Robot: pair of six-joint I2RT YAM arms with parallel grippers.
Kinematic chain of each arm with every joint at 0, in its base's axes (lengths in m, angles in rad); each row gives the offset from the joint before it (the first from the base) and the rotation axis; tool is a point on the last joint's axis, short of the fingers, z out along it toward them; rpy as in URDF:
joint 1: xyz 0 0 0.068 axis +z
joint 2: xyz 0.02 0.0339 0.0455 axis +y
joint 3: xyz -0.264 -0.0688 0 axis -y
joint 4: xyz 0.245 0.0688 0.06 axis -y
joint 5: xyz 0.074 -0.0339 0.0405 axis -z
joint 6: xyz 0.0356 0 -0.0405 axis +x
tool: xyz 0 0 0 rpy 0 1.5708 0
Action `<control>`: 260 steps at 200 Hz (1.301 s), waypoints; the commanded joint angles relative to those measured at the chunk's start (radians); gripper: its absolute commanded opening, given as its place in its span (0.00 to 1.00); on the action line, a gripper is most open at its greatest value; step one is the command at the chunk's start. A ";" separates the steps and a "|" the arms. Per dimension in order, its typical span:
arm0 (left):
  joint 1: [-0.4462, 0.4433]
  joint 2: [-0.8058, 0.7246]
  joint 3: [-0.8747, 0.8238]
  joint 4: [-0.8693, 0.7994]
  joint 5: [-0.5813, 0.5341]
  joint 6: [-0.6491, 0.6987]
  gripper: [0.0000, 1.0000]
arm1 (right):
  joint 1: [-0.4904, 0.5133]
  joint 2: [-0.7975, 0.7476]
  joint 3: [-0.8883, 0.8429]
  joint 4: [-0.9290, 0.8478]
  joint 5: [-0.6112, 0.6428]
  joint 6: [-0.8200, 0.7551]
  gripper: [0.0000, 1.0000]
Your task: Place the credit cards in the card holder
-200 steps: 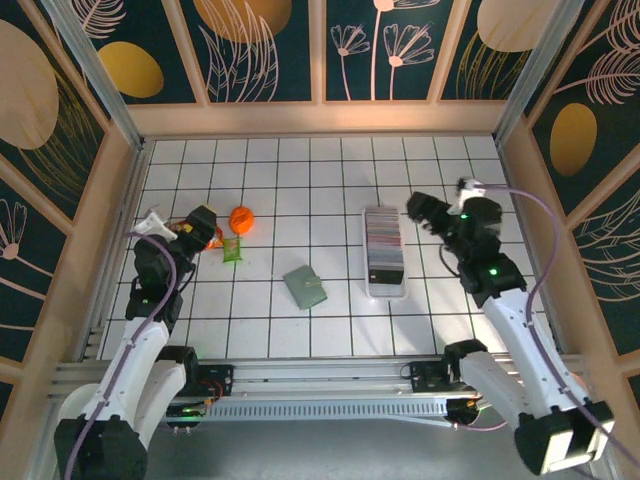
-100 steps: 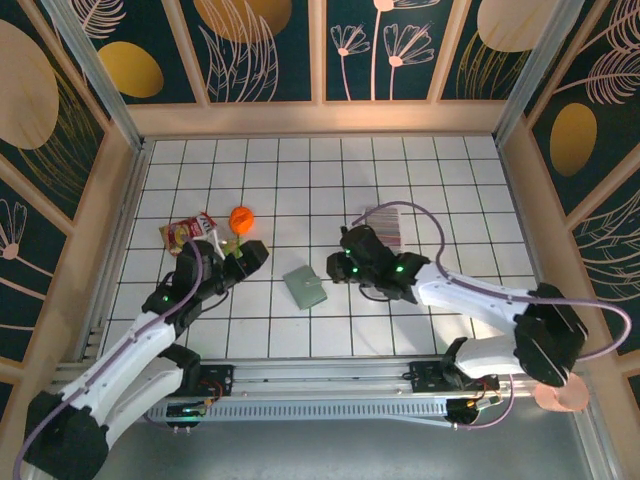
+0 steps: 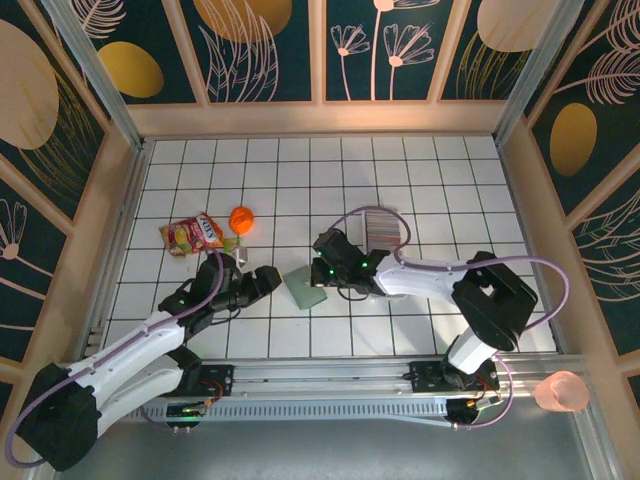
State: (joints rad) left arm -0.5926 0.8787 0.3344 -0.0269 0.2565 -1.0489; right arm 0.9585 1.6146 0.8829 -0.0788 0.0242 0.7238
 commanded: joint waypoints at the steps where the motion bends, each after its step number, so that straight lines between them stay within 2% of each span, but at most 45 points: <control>1: -0.029 -0.013 -0.036 0.079 -0.025 -0.056 0.64 | 0.002 0.033 0.026 0.035 -0.004 0.009 0.00; 18: -0.037 -0.008 -0.052 0.092 -0.038 -0.080 0.57 | 0.004 0.052 0.034 0.041 -0.040 0.006 0.00; 120: -0.084 0.027 -0.104 0.183 -0.064 -0.145 0.56 | 0.016 0.076 -0.064 0.041 0.010 0.040 0.00; 188: -0.127 0.069 -0.134 0.295 -0.099 -0.183 0.43 | 0.012 0.076 -0.119 0.067 0.014 0.073 0.00; 260: -0.223 0.259 -0.092 0.417 -0.172 -0.181 0.43 | 0.011 0.047 -0.172 0.078 0.031 0.115 0.00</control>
State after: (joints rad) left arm -0.7940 1.0935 0.2123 0.3145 0.1318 -1.2140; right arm 0.9688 1.6539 0.7544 0.0910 0.0154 0.8139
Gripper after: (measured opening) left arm 0.434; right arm 0.048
